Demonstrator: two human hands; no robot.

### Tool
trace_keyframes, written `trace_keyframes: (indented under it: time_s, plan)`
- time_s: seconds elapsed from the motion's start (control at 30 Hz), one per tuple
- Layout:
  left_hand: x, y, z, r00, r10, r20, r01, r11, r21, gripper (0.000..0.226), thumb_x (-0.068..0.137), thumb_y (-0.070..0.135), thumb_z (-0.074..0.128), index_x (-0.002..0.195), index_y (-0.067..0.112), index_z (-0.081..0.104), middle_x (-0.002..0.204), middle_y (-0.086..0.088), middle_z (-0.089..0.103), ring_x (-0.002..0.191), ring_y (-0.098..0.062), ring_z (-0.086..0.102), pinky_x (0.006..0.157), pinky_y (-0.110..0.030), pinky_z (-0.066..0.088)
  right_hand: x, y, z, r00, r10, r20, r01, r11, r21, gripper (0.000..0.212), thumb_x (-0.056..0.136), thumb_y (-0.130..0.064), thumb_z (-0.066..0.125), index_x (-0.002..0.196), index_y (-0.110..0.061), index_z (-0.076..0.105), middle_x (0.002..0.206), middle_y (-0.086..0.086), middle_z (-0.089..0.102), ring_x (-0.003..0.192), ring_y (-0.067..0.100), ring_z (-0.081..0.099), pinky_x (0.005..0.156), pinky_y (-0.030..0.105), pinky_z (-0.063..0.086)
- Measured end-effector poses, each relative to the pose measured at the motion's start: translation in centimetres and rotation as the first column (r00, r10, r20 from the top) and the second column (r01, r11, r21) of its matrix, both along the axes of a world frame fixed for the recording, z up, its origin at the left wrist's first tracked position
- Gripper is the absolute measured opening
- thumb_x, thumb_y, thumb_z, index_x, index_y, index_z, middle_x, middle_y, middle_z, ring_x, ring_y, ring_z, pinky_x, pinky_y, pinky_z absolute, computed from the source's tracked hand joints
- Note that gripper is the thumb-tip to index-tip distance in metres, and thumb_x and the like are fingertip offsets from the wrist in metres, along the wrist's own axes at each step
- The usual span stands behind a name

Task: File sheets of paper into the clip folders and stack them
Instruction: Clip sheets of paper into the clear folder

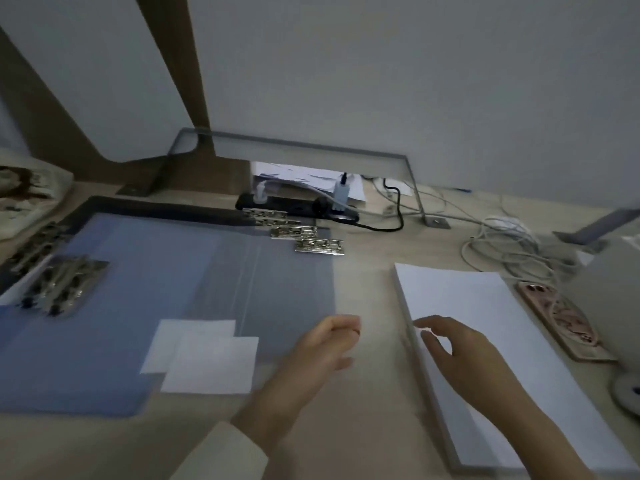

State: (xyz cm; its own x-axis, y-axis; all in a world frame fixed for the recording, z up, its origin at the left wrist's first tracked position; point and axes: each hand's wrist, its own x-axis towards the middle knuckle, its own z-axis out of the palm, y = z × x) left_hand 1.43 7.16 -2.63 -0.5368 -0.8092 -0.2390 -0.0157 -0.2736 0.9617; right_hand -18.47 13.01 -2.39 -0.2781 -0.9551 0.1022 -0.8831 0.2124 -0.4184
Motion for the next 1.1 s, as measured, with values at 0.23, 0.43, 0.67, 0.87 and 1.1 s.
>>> trace_keyframes:
  time_s: [0.23,0.43,0.67,0.87,1.1]
  plan:
    - [-9.2,1.3,-1.2,0.996,-0.082,-0.04,0.09,0.961,0.261,0.01,0.093,0.027,0.05,0.101,0.029,0.054,0.107,0.013,0.06,0.098,0.001,0.055,0.097,-0.024,0.042,-3.4,1.3,-2.3,0.996,-0.071,-0.051,0.071,0.997,0.013,0.029,0.093,-0.033,0.047,0.116,-0.022,0.06,0.121,-0.006,0.06,0.103,0.014,0.059,0.082,0.025,0.045]
    - [-11.3,-0.8,-2.0,0.997,-0.023,-0.07,0.051,0.905,0.422,0.016,0.091,0.013,0.048,0.093,0.01,0.063,0.094,-0.001,0.069,0.087,-0.011,0.063,0.085,-0.027,0.05,-3.1,1.3,-3.5,0.988,-0.076,-0.135,0.071,0.997,-0.04,0.025,0.086,-0.036,0.059,0.101,-0.017,0.066,0.097,0.001,0.066,0.082,0.021,0.064,0.056,0.021,0.039]
    - [-11.9,-2.0,-1.9,0.996,-0.069,-0.061,0.089,0.895,0.437,0.012,0.089,0.01,0.051,0.096,0.006,0.059,0.096,-0.009,0.057,0.085,-0.017,0.053,0.078,-0.024,0.05,-2.6,1.3,-3.8,0.976,-0.133,-0.173,0.113,0.986,-0.119,0.044,0.081,-0.055,0.055,0.11,-0.022,0.059,0.104,-0.002,0.061,0.087,0.017,0.06,0.056,0.02,0.04]
    - [-11.9,-1.5,-3.3,0.995,-0.09,-0.049,0.102,0.921,0.376,0.022,0.089,0.012,0.051,0.106,0.005,0.063,0.105,-0.008,0.059,0.098,-0.015,0.055,0.095,-0.027,0.045,-2.3,1.3,-3.9,0.972,-0.165,-0.167,0.149,0.983,-0.104,0.047,0.081,-0.055,0.055,0.115,-0.022,0.056,0.109,-0.001,0.058,0.091,0.017,0.058,0.057,0.021,0.04]
    - [-11.3,-1.3,-3.2,0.987,-0.098,-0.126,0.138,0.922,0.362,0.021,0.092,0.008,0.044,0.1,0.011,0.063,0.101,-0.003,0.065,0.097,-0.011,0.059,0.087,-0.018,0.047,-2.7,1.6,-3.6,0.984,-0.125,-0.127,0.115,0.989,-0.091,0.042,0.087,-0.051,0.047,0.121,-0.028,0.052,0.118,-0.006,0.053,0.097,0.01,0.054,0.056,0.015,0.033]
